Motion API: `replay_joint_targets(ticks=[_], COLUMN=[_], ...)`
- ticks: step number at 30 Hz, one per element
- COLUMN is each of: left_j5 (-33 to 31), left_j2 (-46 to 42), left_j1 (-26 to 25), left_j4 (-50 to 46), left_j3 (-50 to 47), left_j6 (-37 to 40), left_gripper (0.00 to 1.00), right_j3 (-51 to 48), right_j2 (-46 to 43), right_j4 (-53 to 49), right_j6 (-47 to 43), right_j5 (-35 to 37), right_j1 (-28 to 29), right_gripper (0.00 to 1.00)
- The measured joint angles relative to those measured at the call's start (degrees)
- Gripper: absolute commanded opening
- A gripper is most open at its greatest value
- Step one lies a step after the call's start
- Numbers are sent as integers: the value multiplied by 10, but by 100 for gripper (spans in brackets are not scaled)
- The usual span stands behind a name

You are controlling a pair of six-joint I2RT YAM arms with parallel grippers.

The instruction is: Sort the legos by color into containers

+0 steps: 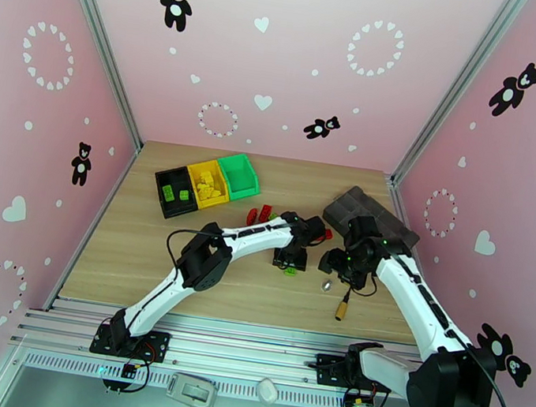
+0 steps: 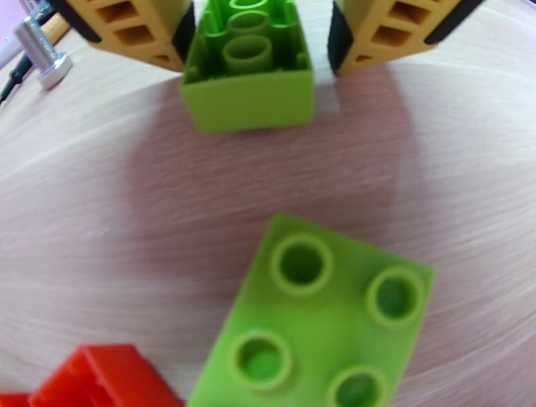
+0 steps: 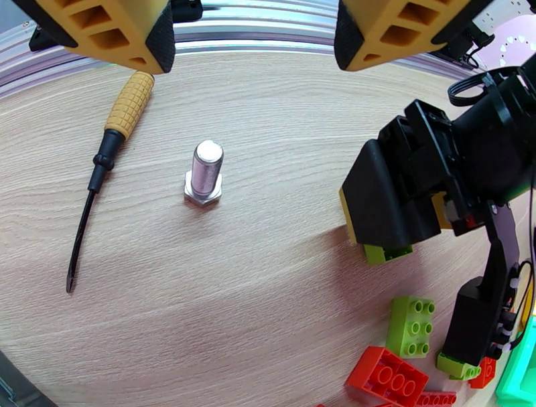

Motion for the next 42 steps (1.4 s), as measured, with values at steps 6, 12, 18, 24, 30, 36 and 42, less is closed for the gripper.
replay_joint_targets(ticks=[6,12,18,24,30,36,42], left_j5=[-35,-51,-19,27,54,56,56], left_j2=[-12,-65,-188,-290,-367,-422,-432], left_j1=[-5,5,65,158,266,387,509], left_j4=[-4,15,94,179,214,210,191], left_j3=[-20,-101,-240,-336,-407,-429,-424], left_j6=[17,18,10,5,4,20,50], left_gripper=[28,24,24,23,24,24,25], right_j3=[-3,-19,-10,82,250,414,526], right_j2=[0,2,50,176,327,454,524], right_j4=[3,38,97,141,164,157,124], right_j6=[1,13,30,43,45,44,42], right_j5=[-13,-56,-104,-134,-162,-188,-198], right_j1=[0,6,48,136,221,256,255], right_gripper=[65,65,64,62,60,60,60])
